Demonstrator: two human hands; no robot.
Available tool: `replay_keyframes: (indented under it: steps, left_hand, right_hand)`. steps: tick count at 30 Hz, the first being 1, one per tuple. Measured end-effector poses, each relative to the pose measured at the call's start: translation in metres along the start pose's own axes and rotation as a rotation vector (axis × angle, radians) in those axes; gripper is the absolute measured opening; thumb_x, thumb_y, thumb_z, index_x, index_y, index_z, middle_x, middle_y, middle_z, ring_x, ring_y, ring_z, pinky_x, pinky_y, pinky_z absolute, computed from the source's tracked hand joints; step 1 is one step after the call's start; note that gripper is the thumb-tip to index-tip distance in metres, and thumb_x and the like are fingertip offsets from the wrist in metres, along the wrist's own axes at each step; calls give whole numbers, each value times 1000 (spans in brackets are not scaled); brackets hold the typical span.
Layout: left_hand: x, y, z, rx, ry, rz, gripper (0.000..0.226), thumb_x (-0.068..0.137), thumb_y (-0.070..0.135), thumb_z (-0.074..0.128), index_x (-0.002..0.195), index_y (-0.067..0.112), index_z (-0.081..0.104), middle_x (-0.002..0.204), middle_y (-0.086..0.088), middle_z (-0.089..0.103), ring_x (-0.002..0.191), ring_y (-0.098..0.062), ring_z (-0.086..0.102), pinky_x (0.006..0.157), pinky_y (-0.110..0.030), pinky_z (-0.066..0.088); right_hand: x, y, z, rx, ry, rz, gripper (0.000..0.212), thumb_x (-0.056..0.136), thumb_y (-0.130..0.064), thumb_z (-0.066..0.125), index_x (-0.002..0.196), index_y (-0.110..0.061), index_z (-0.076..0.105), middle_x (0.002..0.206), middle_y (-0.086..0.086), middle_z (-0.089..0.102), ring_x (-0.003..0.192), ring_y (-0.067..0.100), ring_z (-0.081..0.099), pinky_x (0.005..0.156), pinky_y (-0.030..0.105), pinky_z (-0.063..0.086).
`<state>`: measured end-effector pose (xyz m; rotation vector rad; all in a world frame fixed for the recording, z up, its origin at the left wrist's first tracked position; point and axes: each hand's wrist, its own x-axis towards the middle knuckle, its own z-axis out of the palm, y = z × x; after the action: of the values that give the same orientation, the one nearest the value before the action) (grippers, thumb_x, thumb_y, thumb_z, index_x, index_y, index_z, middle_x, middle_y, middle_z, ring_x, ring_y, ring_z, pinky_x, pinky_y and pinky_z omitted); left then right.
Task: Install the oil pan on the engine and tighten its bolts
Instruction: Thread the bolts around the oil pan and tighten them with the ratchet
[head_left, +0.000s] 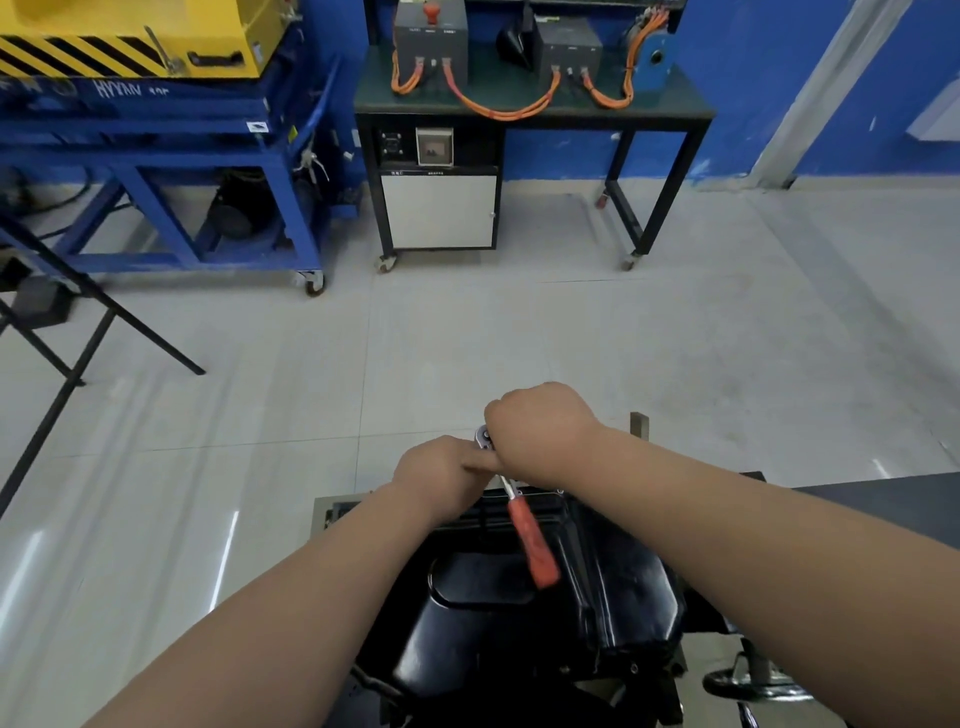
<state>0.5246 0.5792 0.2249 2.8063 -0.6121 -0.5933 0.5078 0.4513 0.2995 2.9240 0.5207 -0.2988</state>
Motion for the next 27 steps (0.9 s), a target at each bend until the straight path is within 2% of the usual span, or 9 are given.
replay_keyframes:
  steps: [3, 6, 8, 12, 14, 19, 21, 25, 27]
  left_hand:
    - [-1, -2, 3, 127, 11, 122, 24, 92, 26, 33, 83, 15, 52, 87, -10, 64, 75, -29, 54, 59, -28, 35]
    - [0, 0, 5, 166, 53, 146, 28, 95, 35, 31, 84, 17, 50, 90, -11, 65, 80, -28, 60, 58, -29, 34]
    - [-1, 3, 5, 160, 73, 102, 33, 94, 39, 28, 76, 20, 47, 87, -9, 65, 73, -26, 56, 57, -29, 33]
    - [0, 4, 3, 153, 34, 4, 29, 90, 24, 31, 62, 20, 37, 85, -7, 65, 66, -25, 47, 57, -27, 36]
    - [0, 5, 2, 155, -8, 27, 24, 88, 18, 33, 67, 17, 45, 87, -8, 65, 69, -26, 50, 59, -27, 37]
    - [1, 6, 6, 201, 75, 150, 29, 94, 33, 33, 93, 14, 56, 93, -10, 66, 86, -28, 62, 59, -29, 36]
    - [1, 9, 5, 178, 91, 96, 31, 92, 34, 33, 87, 17, 57, 90, -7, 66, 82, -27, 61, 59, -28, 36]
    - [2, 8, 3, 125, 38, -8, 20, 87, 21, 34, 72, 21, 48, 85, -4, 65, 67, -24, 50, 58, -26, 36]
    - [3, 7, 4, 106, 19, 26, 22, 89, 23, 33, 71, 19, 45, 84, -6, 64, 67, -24, 48, 57, -27, 35]
  right_hand:
    - [-1, 4, -3, -28, 31, -138, 34, 89, -49, 45, 87, -16, 56, 90, 3, 59, 76, 23, 57, 64, 33, 37]
    - [-2, 14, -7, -58, 57, -294, 21, 93, -26, 47, 110, -18, 54, 107, 3, 54, 100, 24, 52, 82, 35, 38]
    - [-2, 14, -9, -80, 56, -310, 19, 93, -23, 48, 110, -17, 54, 106, 3, 53, 98, 24, 53, 80, 35, 37]
    - [-2, 3, -8, -60, -11, -127, 36, 89, -53, 43, 87, -20, 58, 79, -1, 56, 75, 24, 59, 62, 30, 34]
    - [-3, 2, -7, -45, -68, -71, 42, 87, -59, 42, 77, -20, 56, 68, -2, 48, 67, 24, 55, 53, 28, 32]
    - [-5, 15, -10, -102, 33, -283, 23, 92, -28, 47, 110, -18, 55, 107, 2, 54, 100, 24, 53, 77, 35, 37]
    - [-6, 14, -9, -107, 33, -277, 21, 91, -29, 48, 108, -18, 55, 105, 1, 55, 97, 24, 54, 78, 35, 37]
    - [-5, 3, -2, -24, -24, -62, 40, 87, -53, 44, 83, -15, 60, 81, 1, 59, 72, 24, 59, 57, 29, 35]
    - [-5, 5, -2, 6, -55, -54, 41, 87, -52, 45, 84, -15, 63, 76, 1, 56, 74, 24, 60, 52, 28, 34]
